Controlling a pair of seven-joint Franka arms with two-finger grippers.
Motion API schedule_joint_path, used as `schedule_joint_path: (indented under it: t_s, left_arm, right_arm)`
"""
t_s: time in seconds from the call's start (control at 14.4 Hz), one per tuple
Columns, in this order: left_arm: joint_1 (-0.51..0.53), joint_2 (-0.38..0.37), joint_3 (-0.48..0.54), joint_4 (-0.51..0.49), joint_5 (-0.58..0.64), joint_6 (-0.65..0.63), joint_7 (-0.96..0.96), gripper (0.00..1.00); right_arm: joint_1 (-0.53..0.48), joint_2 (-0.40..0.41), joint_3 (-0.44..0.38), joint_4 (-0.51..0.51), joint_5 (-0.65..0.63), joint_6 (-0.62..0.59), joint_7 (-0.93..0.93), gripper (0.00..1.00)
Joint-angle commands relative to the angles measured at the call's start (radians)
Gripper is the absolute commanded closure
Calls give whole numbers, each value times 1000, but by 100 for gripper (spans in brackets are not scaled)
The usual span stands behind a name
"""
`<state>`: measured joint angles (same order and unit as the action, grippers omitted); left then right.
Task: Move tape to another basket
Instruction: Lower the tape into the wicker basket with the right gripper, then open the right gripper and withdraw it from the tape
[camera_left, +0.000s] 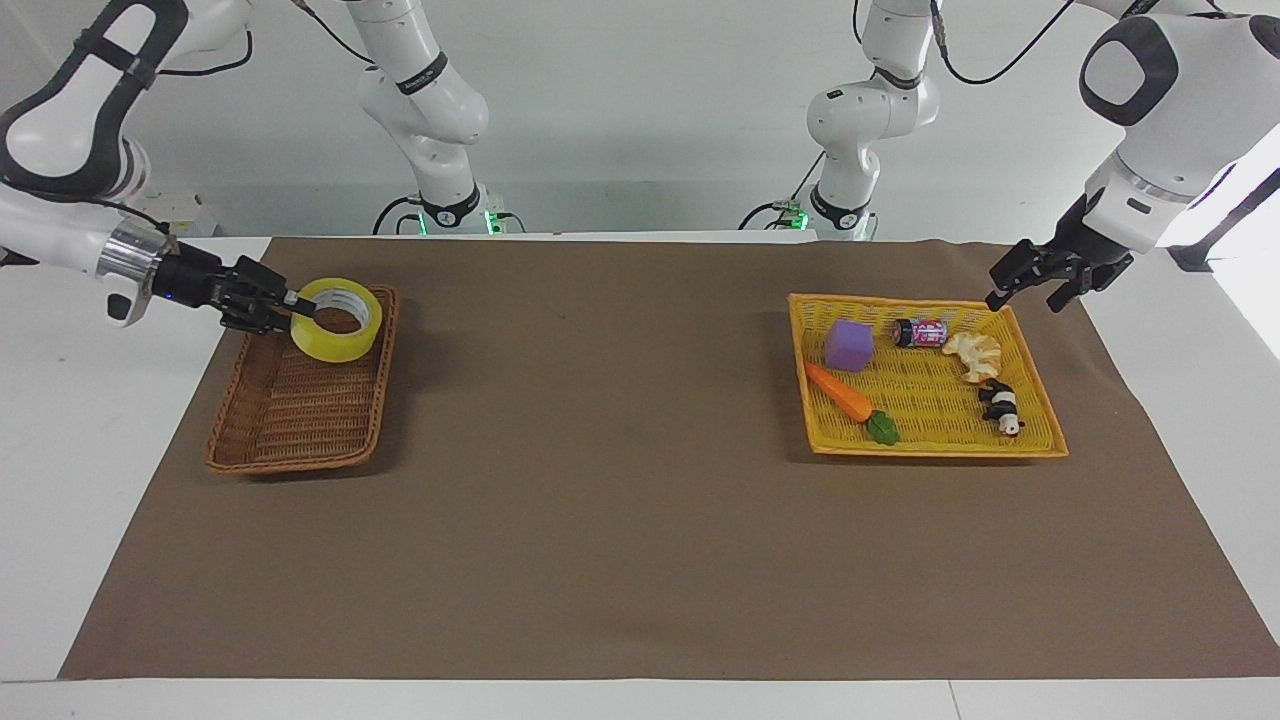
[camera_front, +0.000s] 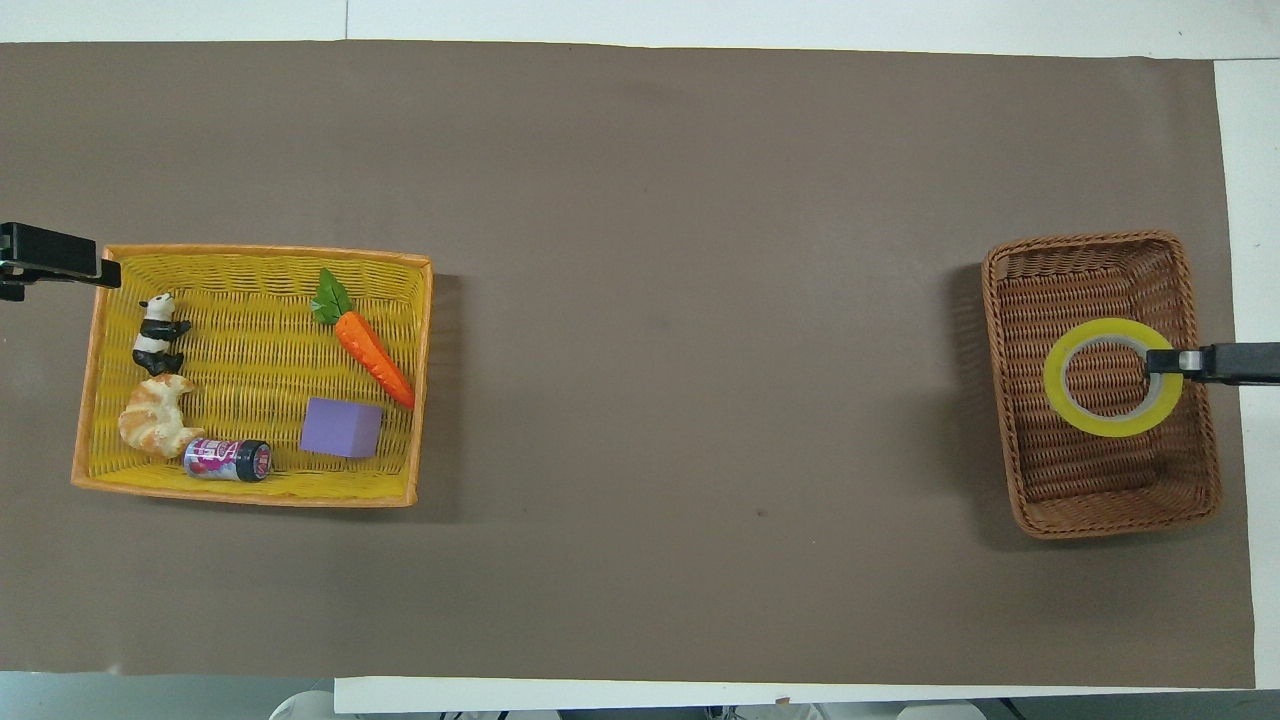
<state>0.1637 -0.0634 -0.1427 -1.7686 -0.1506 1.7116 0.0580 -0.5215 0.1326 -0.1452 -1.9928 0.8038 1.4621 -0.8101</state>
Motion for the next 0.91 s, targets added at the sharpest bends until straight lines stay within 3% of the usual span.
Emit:
schedule_joint_path:
  t_s: [0.0,0.28,0.49,0.63,0.7,0.77,0.84]
  left_arm:
    - [13,-10,-12,-9,20,0,5,1]
    - [0,-1,-18,32,51,-13,2,1]
    - [5,23,-18,112,75,-140,8,1]
    - [-6,25,-23,115,124,-156,8,1]
    - [-24,24,-23,115,140,-156,8,1]
    - [-26,24,-23,115,140,-156,6,1]
    - [-24,22,-20,116,140,-156,10,1]
  right_arm:
    - [-32,73,18,8,-29,-5,-99,100]
    - [-31,120,18,6,-81,67,-159,100]
    - [-35,189,19,15,-86,101,-202,100]
    - [-32,199,18,23,-95,133,-238,100]
    - [-32,199,18,25,-104,132,-238,92]
    - [-34,200,19,31,-113,132,-238,65]
    - [-34,202,19,43,-113,130,-238,24]
